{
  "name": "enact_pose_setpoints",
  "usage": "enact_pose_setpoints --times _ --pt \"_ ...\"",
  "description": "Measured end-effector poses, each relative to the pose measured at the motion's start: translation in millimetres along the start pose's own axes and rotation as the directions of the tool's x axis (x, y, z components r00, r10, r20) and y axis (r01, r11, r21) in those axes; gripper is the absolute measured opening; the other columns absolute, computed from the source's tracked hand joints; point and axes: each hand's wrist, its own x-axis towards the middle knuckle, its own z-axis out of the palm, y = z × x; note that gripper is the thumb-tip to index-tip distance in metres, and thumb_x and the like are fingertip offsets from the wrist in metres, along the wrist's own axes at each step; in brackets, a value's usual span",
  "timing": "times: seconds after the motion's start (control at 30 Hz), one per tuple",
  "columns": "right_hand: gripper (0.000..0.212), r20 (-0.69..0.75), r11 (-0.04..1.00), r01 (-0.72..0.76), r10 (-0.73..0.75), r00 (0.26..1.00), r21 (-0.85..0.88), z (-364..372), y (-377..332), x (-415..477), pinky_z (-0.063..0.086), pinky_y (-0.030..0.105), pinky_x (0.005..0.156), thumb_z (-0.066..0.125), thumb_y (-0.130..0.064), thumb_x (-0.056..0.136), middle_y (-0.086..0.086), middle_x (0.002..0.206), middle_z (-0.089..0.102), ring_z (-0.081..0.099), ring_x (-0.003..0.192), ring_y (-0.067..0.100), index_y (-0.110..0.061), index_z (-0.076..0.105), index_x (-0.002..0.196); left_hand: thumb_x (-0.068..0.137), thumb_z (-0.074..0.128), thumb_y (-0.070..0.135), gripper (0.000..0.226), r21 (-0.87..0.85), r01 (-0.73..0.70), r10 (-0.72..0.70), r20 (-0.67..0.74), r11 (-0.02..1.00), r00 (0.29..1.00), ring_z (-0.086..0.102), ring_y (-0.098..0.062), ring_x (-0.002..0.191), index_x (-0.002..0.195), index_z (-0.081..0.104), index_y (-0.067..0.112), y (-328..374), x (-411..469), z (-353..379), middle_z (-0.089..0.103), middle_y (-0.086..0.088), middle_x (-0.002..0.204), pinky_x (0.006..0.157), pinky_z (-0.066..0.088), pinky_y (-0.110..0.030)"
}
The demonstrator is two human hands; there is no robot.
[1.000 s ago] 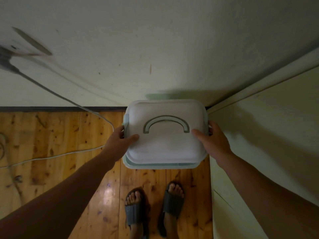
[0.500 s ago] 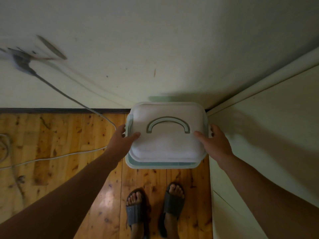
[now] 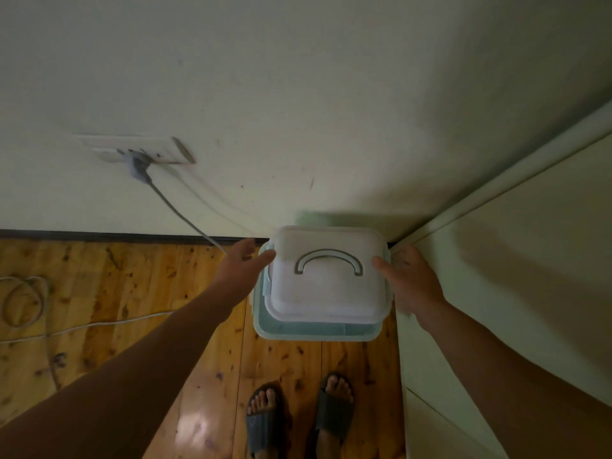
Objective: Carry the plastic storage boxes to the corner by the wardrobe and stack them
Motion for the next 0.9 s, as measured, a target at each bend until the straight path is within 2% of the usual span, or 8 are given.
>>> enact_pose_setpoints --times 0.13,0.27,0.33,0.43,0.5,0.63,0.77,0.9 --pt "0.068 -0.013 0.999 0.047 -0.047 0.999 0.019 -6.7 -22.1 -22.6 0.042 0.033 0.085 0.067 -0.047 0.083 0.007 0.138 0.05 0.052 0.119 0.026 -0.017 0.042 0.138 0.09 0.06 0.043 0.064 -0.069 -0.031 0.03 -0.015 0.997 0.999 0.047 -0.012 0.113 0.145 0.037 0.019 23.1 -22.3 -18.5 0.051 -0.003 0.141 0.089 0.037 -0.03" --pt "0.068 -0.024 0.997 0.081 -0.082 0.996 -0.017 -14.0 -44.1 -46.5 0.038 0.03 0.081 0.065 -0.05 0.083 0.005 0.138 0.05 0.052 0.118 0.026 -0.019 0.042 0.139 0.092 0.058 0.043 0.061 -0.121 -0.074 0.072 -0.015 0.99 0.997 0.047 -0.012 0.113 0.145 0.039 0.02 48.3 -45.3 -35.7 0.05 -0.002 0.142 0.085 0.038 -0.03" --pt "0.063 -0.028 0.994 0.099 -0.1 0.995 -0.037 -18.5 -52.5 -56.2 0.042 0.029 0.078 0.065 -0.051 0.083 0.006 0.134 0.053 0.053 0.114 0.024 -0.019 0.045 0.133 0.093 0.058 0.041 0.059 -0.136 -0.093 0.091 -0.017 0.986 0.996 0.048 -0.011 0.109 0.144 0.04 0.019 59.6 -54.8 -40.9 0.051 -0.003 0.141 0.084 0.038 -0.029" --pt "0.074 -0.039 0.99 0.133 -0.134 0.99 -0.036 -31.0 -73.4 -77.0 0.039 0.037 0.103 0.065 -0.05 0.084 0.006 0.147 0.043 0.044 0.13 0.024 -0.019 0.036 0.145 0.093 0.058 0.041 0.058 -0.152 -0.134 0.133 -0.018 0.979 0.991 0.049 -0.011 0.107 0.143 0.041 0.018 81.6 -72.4 -54.6 0.052 -0.004 0.14 0.083 0.039 -0.028" --pt "0.078 -0.045 0.986 0.165 -0.165 0.985 -0.009 -38.7 -87.3 -89.9 0.033 0.037 0.109 0.065 -0.046 0.086 0.004 0.153 0.036 0.038 0.136 0.022 -0.019 0.029 0.149 0.092 0.058 0.041 0.059 -0.135 -0.163 0.164 -0.006 0.977 0.986 0.049 -0.012 0.11 0.143 0.042 0.018 94.6 -81.5 -63.6 0.052 -0.004 0.139 0.086 0.039 -0.029" --pt "0.076 -0.062 0.977 0.209 -0.207 0.976 0.031 -52.5 -113.0 -114.8 0.032 0.041 0.111 0.066 -0.042 0.087 0.005 0.154 0.032 0.035 0.138 0.023 -0.019 0.028 0.15 0.091 0.06 0.043 0.058 -0.137 -0.2 0.201 -0.001 0.97 0.979 0.05 -0.014 0.114 0.141 0.044 0.019 122.8 -99.8 -84.3 0.054 -0.002 0.137 0.095 0.041 -0.032" --pt "0.077 -0.102 0.969 0.247 -0.243 0.965 0.03 -66.1 -137.5 -137.8 0.034 0.042 0.11 0.066 -0.047 0.085 0.004 0.152 0.036 0.037 0.136 0.023 -0.022 0.03 0.148 0.091 0.059 0.044 0.058 -0.055 -0.277 0.277 0.0 0.959 0.961 0.05 -0.011 0.11 0.14 0.045 0.019 152.6 -116.0 -104.7 0.056 -0.001 0.135 0.09 0.036 -0.027" --pt "0.078 -0.125 0.954 0.297 -0.292 0.948 0.029 -79.5 -158.9 -160.3 0.036 0.039 0.107 0.066 -0.049 0.084 0.003 0.151 0.037 0.039 0.134 0.021 -0.023 0.03 0.149 0.091 0.059 0.044 0.056 -0.036 -0.327 0.327 -0.008 0.944 0.945 0.049 -0.011 0.109 0.14 0.046 0.018 178.9 -136.7 -126.3 0.056 -0.003 0.135 0.09 0.036 -0.028"
